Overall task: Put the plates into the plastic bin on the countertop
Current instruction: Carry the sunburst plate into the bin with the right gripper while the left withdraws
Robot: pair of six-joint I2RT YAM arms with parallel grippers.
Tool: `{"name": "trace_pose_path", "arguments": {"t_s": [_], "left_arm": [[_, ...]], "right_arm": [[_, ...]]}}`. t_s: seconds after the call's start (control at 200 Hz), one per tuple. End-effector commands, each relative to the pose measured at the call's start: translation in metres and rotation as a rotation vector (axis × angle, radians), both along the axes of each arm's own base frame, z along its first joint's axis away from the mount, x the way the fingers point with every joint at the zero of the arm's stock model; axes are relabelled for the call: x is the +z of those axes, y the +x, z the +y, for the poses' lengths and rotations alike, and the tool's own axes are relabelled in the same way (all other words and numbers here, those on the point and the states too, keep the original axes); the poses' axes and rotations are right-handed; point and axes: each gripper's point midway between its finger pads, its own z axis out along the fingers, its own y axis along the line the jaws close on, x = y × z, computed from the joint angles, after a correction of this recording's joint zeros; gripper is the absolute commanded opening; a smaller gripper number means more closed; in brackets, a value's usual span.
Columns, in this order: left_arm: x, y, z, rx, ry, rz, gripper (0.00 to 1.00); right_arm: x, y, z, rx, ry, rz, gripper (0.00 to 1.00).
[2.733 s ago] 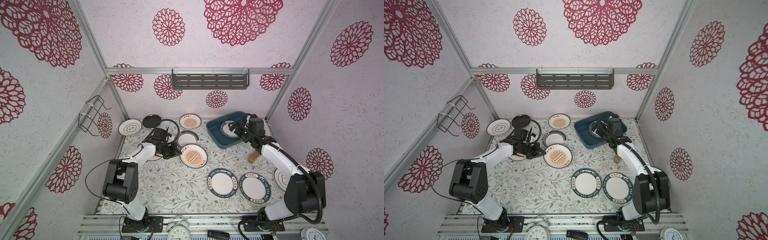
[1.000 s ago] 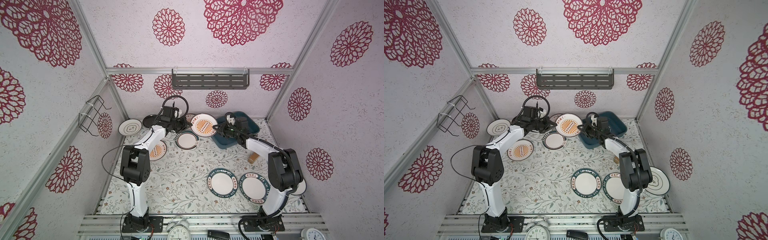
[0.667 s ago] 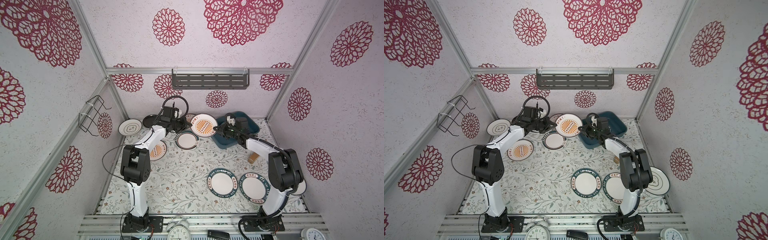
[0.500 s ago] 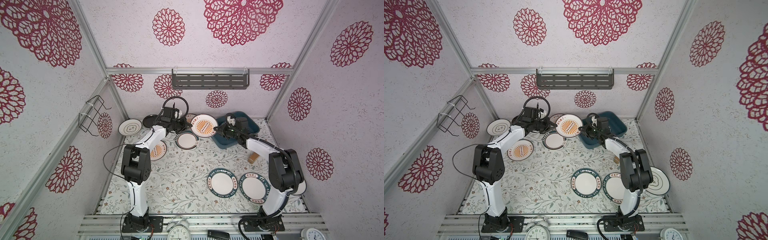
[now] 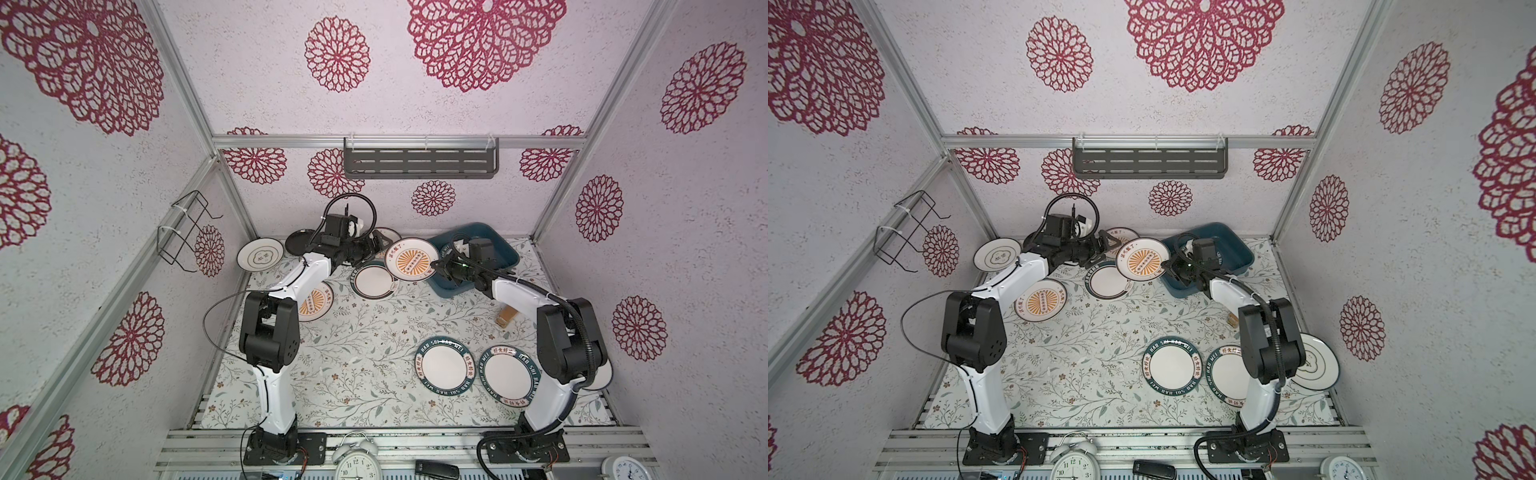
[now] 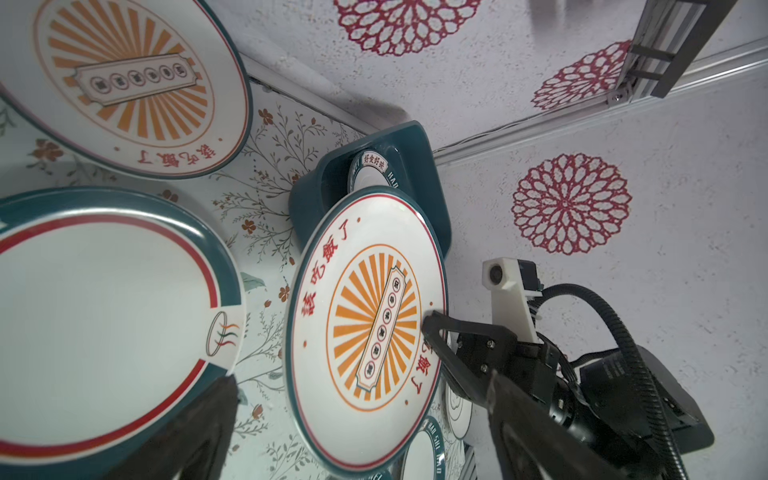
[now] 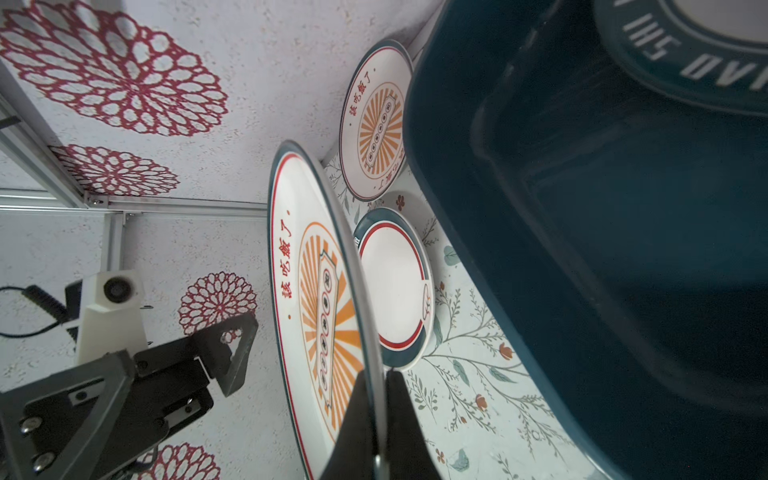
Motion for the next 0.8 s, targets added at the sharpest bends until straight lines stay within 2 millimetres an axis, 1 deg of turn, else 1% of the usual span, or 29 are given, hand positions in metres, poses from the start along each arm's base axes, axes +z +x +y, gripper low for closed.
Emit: {"name": "trace_pose_path", "arguments": {"t_s": [0.0,0.1,0.19,0.395,0.58,0.686,0.796], "left_arm": [[0.051,-0.003,0.015,0.038,0.025,-0.16,0.97],[0.059,-0.01,0.022,0.058,0.052,-0.195,0.97],[0.062,-0.015,0.03,0.082,0.072,-0.207,0.97],[0.054,-0.022,0.037,0.106,0.101,-0.187,0.97],[0.055,-0.024,0.047,0.154,0.132,-0.189,0.97],[0.052,-0.029,0.055,0.188,0.151,-0.183,0.97],[0.048,-0.034,0.063,0.222,0.172,-0.177,0.97]], "right_arm": [[0.023,0.01,-0.018,-0.066,0.007,-0.048,0.0],[0.018,0.014,-0.036,-0.116,-0.017,-0.029,0.0],[0.015,0.018,-0.055,-0.164,-0.04,-0.02,0.0],[0.003,0.032,-0.102,-0.274,-0.108,0.008,0.0],[-0.004,0.046,-0.147,-0.4,-0.185,0.01,0.0],[-0.007,0.057,-0.163,-0.438,-0.21,0.006,0.0],[-0.012,0.071,-0.171,-0.453,-0.241,0.009,0.0]]}}
